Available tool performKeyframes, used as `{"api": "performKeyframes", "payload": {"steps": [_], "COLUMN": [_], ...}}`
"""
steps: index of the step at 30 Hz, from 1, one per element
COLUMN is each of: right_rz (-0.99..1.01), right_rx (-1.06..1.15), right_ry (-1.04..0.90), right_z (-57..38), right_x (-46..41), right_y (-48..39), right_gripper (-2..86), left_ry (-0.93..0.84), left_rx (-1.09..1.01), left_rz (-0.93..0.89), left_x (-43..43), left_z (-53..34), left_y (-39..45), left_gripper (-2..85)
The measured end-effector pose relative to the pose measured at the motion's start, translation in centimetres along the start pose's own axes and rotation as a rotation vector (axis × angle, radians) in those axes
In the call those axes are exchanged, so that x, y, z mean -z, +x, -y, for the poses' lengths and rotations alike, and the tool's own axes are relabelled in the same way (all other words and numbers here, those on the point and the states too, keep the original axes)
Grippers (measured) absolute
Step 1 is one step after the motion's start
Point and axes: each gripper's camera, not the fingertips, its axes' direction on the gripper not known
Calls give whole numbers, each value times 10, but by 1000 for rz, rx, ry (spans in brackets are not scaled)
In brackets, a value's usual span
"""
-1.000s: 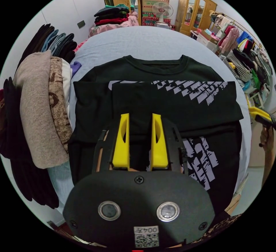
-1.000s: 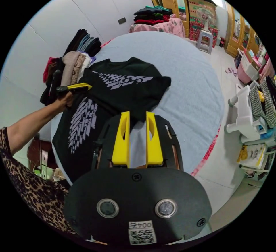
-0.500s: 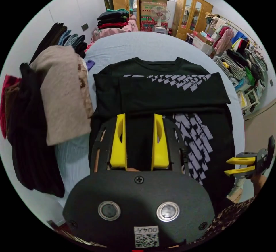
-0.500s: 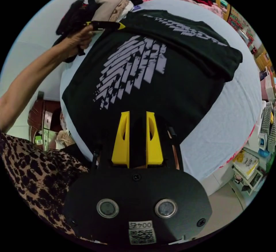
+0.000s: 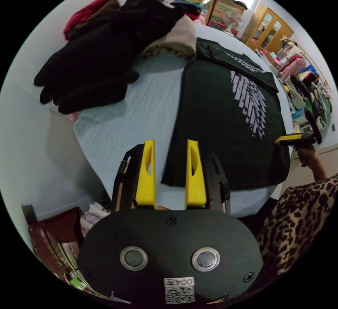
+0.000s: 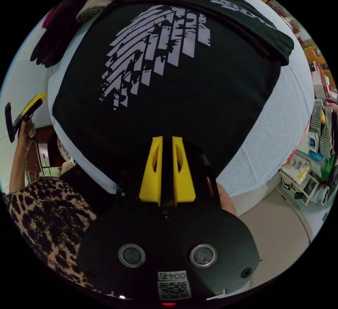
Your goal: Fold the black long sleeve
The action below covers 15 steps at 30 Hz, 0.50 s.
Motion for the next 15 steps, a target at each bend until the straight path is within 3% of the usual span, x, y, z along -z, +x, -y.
{"api": "performKeyframes", "payload": {"steps": [11, 15], "right_rz": [118, 167], "right_rx": [-68, -86], "right_ry": [-55, -66], "right_z": [25, 31], "right_x": [5, 4], "right_y": [-6, -6], "right_gripper": [25, 23], "left_ry": [-48, 44], "left_rx": [-26, -73], "left_rz": [-231, -229], "left_x": [-17, -2], "left_z": [-55, -47], "left_y": [-60, -57], "left_gripper": [132, 118]}}
